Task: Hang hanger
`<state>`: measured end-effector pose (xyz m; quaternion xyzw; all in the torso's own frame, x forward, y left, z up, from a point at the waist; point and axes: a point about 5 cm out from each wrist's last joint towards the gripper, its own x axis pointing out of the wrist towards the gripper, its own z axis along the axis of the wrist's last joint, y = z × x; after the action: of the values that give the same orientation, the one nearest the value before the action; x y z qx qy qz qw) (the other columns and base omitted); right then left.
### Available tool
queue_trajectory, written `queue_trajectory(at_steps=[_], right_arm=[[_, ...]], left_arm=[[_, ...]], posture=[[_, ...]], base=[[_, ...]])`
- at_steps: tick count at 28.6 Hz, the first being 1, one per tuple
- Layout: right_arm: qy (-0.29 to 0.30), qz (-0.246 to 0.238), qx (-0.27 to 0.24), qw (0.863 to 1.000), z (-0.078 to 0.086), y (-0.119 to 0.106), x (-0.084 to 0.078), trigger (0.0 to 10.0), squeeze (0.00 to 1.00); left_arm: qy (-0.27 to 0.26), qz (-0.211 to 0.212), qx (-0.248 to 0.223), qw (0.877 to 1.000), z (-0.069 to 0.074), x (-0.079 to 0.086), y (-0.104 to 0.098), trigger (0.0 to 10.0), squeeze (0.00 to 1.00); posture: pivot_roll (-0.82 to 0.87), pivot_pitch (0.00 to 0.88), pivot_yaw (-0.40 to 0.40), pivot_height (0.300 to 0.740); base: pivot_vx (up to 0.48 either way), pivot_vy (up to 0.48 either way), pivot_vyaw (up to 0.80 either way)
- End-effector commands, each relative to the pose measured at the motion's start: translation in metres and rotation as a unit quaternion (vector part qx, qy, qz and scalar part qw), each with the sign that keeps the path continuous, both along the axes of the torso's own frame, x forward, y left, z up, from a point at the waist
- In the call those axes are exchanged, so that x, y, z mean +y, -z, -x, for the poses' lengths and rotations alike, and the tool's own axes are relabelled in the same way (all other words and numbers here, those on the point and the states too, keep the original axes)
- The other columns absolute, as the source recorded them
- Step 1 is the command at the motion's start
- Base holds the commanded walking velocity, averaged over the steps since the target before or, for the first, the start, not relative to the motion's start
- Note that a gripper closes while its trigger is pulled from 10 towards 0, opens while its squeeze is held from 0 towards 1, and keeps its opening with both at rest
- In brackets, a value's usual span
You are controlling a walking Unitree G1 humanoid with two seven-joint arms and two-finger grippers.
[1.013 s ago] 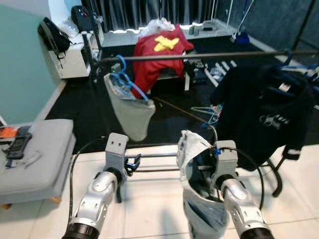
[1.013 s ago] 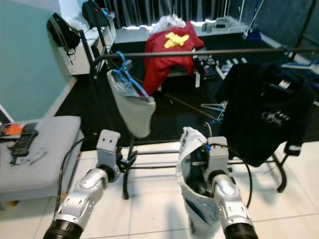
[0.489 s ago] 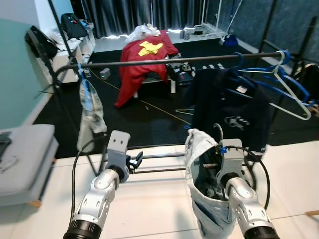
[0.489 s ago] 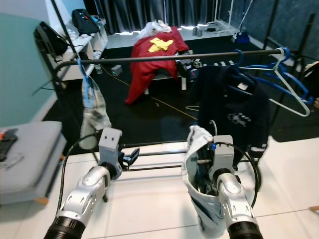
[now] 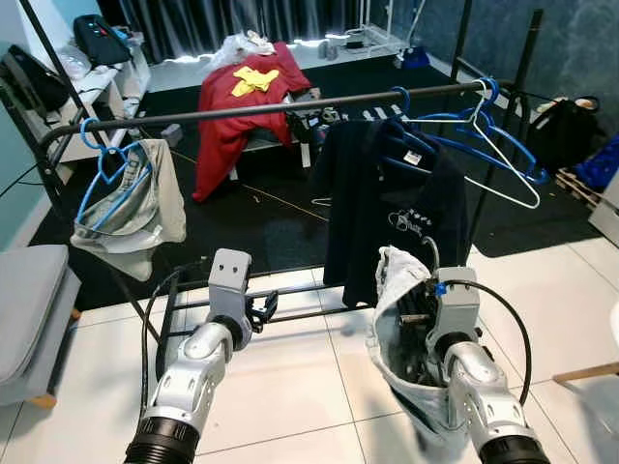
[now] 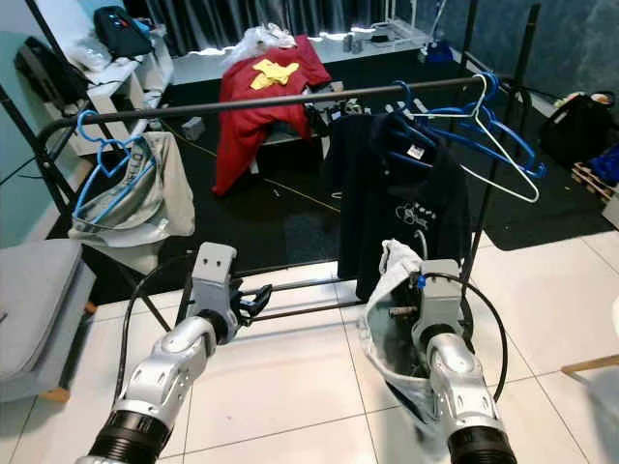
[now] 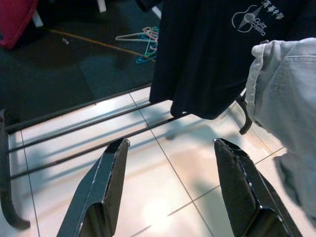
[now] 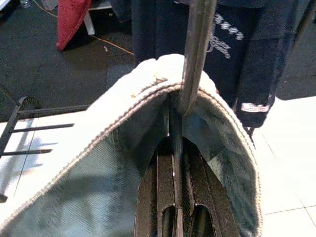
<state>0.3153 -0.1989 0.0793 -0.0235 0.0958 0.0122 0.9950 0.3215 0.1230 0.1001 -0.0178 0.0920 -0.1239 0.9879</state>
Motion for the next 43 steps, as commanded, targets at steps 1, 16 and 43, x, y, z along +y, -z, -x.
queue_trajectory(at_steps=[1, 16, 43], right_arm=[[-0.012, -0.008, -0.024, 1.0, -0.003, -0.007, 0.01, 10.0, 0.0], [0.0, 0.007, -0.109, 0.994, -0.012, -0.039, 0.001, 10.0, 0.0], [-0.044, 0.009, -0.138, 0.989, -0.012, -0.053, 0.009, 10.0, 0.0]], left_arm=[[-0.003, -0.006, 0.003, 1.0, 0.002, 0.004, 0.004, 10.0, 0.0], [0.013, 0.008, -0.044, 0.999, 0.001, -0.004, -0.008, 10.0, 0.0], [0.043, 0.006, -0.051, 0.998, 0.002, -0.011, -0.009, 10.0, 0.0]], posture=[[-0.07, 0.025, 0.044, 0.74], [-0.07, 0.018, 0.044, 0.74], [-0.08, 0.017, 0.055, 0.74]], base=[[0.0, 0.0, 0.0], [0.14, 0.0, 0.0], [0.458, 0.0, -0.02]])
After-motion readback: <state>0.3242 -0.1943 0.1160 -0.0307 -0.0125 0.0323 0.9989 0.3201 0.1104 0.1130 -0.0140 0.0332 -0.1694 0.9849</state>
